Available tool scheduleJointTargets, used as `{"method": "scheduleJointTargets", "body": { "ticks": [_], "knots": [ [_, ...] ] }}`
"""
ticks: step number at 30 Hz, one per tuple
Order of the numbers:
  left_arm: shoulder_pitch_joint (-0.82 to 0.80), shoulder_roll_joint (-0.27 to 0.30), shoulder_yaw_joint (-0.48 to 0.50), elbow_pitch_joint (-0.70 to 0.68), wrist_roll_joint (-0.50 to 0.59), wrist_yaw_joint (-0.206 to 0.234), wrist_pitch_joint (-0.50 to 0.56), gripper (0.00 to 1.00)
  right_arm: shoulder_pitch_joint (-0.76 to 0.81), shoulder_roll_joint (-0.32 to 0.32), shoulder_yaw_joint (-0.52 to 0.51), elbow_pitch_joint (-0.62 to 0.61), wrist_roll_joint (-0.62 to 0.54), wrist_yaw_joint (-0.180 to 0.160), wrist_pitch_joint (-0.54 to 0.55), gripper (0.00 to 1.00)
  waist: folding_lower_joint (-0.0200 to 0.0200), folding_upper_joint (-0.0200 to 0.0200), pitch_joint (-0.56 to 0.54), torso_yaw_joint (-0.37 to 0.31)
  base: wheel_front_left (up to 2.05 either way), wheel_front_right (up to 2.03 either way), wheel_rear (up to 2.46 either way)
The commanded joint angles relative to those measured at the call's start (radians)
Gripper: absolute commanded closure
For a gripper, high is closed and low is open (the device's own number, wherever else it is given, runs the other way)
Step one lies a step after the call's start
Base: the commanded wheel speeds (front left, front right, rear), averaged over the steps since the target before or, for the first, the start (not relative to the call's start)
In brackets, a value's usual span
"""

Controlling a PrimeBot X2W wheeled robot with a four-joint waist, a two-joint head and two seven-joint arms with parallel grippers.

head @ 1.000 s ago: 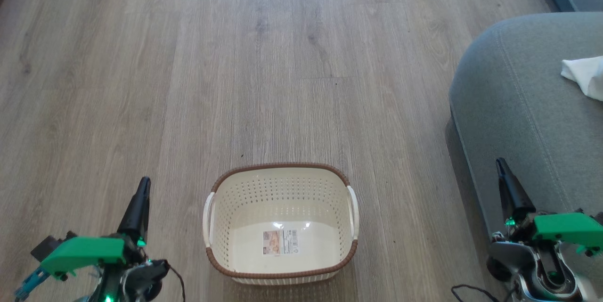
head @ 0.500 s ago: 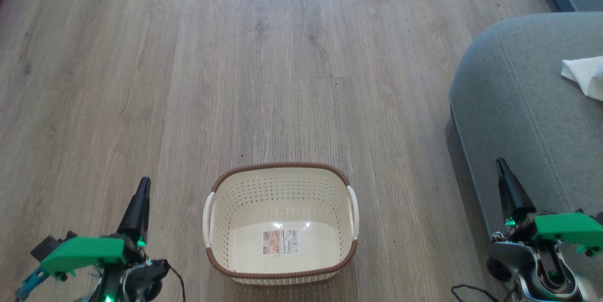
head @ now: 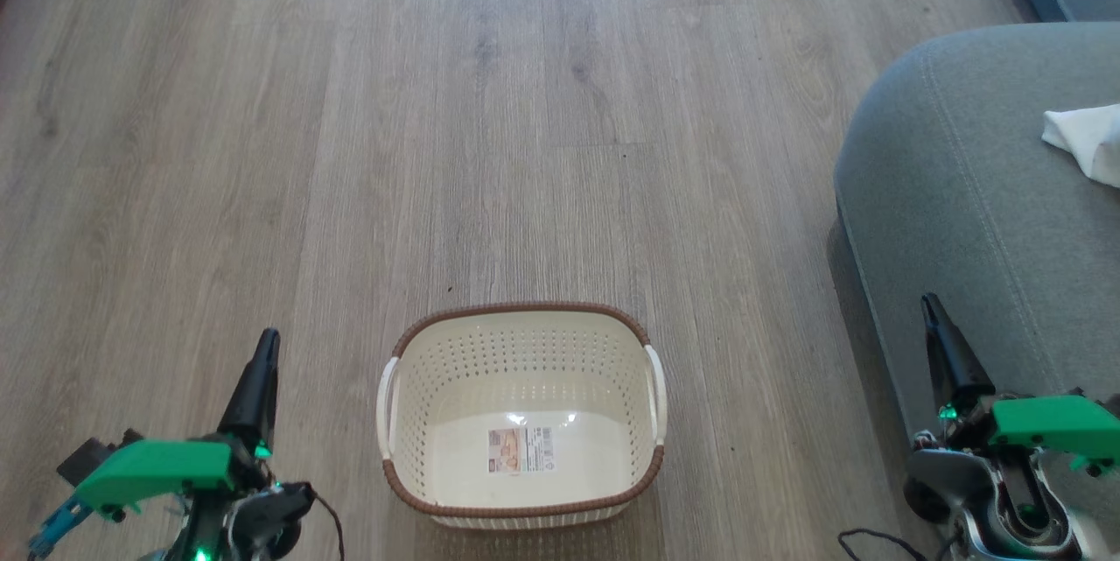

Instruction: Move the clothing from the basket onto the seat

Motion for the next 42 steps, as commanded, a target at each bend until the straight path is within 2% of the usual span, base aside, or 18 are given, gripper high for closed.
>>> {"method": "scheduleJointTargets", "body": {
  "ticks": [1, 42],
  "knots": [
    [-0.048, 0.014, 0.034, -0.033, -0.006, -0.009, 0.008, 1.0, -0.03, -0.004, 0.017, -0.039, 0.006, 0.0, 0.004, 1.0, -0.0002, 0.0, 0.0, 0.0, 0.0, 0.0, 0.0],
    [-0.048, 0.014, 0.034, -0.033, -0.007, -0.009, 0.008, 1.0, -0.03, -0.004, 0.018, -0.039, 0.006, 0.0, 0.004, 1.0, -0.0002, 0.0, 0.0, 0.0, 0.0, 0.0, 0.0]
  ]
}}
